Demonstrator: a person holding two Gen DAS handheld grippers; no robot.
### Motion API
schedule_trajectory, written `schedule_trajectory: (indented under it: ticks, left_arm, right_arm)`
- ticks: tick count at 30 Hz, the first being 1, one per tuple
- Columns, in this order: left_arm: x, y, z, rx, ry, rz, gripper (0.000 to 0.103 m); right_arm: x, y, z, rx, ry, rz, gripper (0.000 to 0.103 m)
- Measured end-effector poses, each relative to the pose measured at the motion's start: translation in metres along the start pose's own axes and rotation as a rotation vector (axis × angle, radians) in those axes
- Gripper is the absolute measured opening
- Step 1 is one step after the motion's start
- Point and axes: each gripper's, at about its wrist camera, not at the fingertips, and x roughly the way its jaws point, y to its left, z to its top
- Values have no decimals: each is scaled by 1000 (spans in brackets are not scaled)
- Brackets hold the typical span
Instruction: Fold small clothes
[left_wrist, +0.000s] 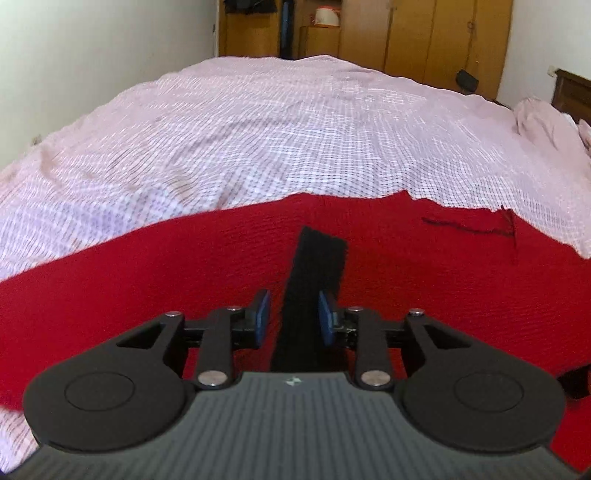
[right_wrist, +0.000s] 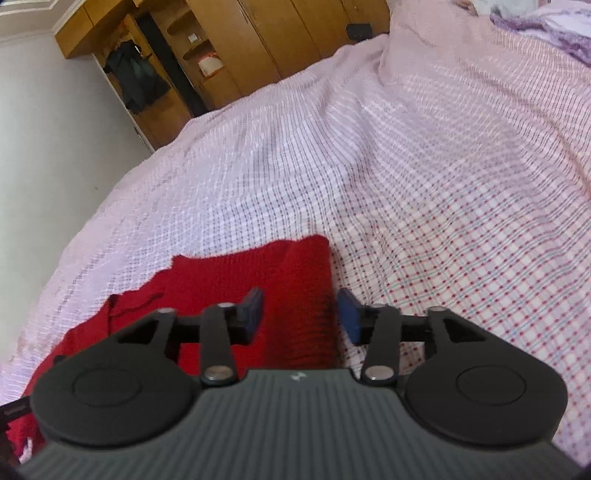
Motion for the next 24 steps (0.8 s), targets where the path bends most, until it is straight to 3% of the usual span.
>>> schedule_trajectory:
  ticks: [8, 12, 16, 24]
  left_arm:
    - [-51, 40, -8, -27, 29, 49, 34]
    - [-79, 74, -14, -73, 32, 79, 41]
    - [-100, 109, -22, -111, 20, 137, 46]
    - [-130, 171, -46, -210, 8, 210, 47]
  right_arm:
    - [-41, 11, -5, -1, 16, 19, 53]
    - [-65, 27, -10, -13, 33, 51, 53]
    - [-94, 46, -22, -29, 47, 104, 53]
    - [-143, 79, -50, -52, 81, 152, 53]
